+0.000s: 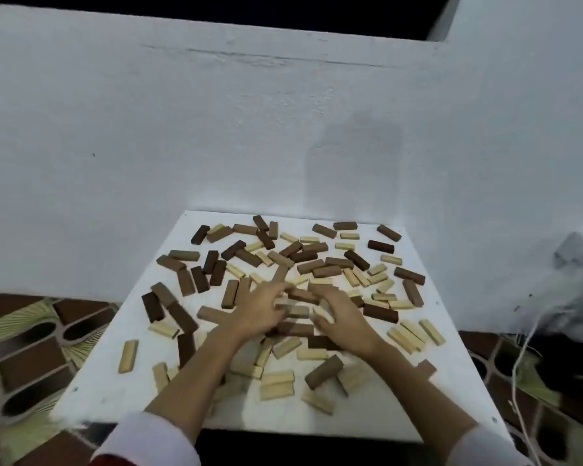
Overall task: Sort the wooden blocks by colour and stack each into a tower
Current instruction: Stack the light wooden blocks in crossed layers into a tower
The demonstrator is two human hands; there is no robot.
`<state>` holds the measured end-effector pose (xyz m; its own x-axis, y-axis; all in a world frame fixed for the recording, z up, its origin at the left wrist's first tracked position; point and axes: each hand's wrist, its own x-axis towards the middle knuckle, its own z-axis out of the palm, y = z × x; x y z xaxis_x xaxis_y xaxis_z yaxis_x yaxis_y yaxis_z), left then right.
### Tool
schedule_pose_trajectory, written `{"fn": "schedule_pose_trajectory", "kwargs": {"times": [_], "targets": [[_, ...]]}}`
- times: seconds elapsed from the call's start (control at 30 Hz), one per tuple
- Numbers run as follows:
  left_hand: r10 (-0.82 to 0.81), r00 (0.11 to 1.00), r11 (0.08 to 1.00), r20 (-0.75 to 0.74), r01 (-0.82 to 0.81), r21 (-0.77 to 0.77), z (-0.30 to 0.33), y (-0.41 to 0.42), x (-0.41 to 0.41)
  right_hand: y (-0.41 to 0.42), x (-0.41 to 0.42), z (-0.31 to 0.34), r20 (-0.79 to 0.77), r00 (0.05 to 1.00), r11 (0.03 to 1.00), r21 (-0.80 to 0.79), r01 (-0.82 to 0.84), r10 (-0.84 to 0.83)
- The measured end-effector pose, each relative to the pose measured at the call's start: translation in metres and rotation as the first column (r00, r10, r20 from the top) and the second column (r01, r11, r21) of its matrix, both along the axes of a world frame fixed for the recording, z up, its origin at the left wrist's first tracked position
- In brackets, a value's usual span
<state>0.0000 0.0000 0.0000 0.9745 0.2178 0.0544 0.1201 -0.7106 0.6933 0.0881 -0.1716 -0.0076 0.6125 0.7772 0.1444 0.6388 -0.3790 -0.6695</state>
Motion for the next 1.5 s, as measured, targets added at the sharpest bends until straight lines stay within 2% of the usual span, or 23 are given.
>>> {"fn": "schedule_pose_trajectory", "kwargs": {"times": [0.2,0.27,0.33,0.5,0.67,0.77,0.9,1.0,1.1,1.3,1.5], "targets": [[-0.170,0.970,0.968,-0.174,0.198,0.156,-0.035,-0.011,-0.053,-0.029,-0.046,-0.032,0.034,0.995,0.948,-0.309,-0.080,0.095],[-0.199,0.945,0.944,-0.258,0.256,0.209,-0.046,-0.011,-0.062,-0.034,-0.049,-0.039,0.080,0.991,0.893,-0.446,-0.064,0.111],[-0.224,0.933,0.924,-0.283,0.296,0.243,-0.054,-0.012,-0.066,-0.034,-0.052,-0.041,0.126,0.986,0.868,-0.495,-0.035,0.112],[-0.134,0.985,0.983,-0.105,0.146,0.113,-0.060,-0.014,-0.064,-0.028,-0.051,-0.045,0.269,0.962,0.936,-0.349,0.049,0.050],[-0.098,0.995,0.983,-0.033,0.102,0.152,-0.066,-0.015,-0.060,-0.019,-0.043,-0.050,0.393,0.919,0.944,-0.317,0.095,0.039],[-0.043,0.999,0.990,0.015,0.040,0.134,-0.067,-0.019,-0.061,-0.015,-0.042,-0.053,0.404,0.914,0.945,-0.310,0.103,0.033],[0.027,0.999,0.968,-0.022,-0.021,0.249,-0.062,-0.025,-0.055,-0.011,-0.034,-0.049,0.429,0.901,0.951,-0.298,0.078,0.061],[0.012,0.999,0.967,-0.032,-0.003,0.256,-0.060,-0.030,-0.051,-0.007,-0.031,-0.050,0.429,0.900,0.962,-0.269,0.045,0.078],[-0.030,1.000,0.965,-0.004,0.030,0.261,-0.059,-0.033,-0.047,-0.005,-0.031,-0.056,0.440,0.897,0.986,-0.162,0.028,0.046],[-0.059,0.997,0.866,-0.057,0.080,0.494,-0.067,-0.035,-0.041,-0.006,-0.030,-0.064,0.547,0.837,1.000,-0.011,-0.009,0.013],[-0.018,1.000,0.878,-0.006,0.019,0.479,-0.072,-0.035,-0.043,-0.003,-0.032,-0.062,0.605,0.790,0.988,0.156,0.007,-0.101]]}}
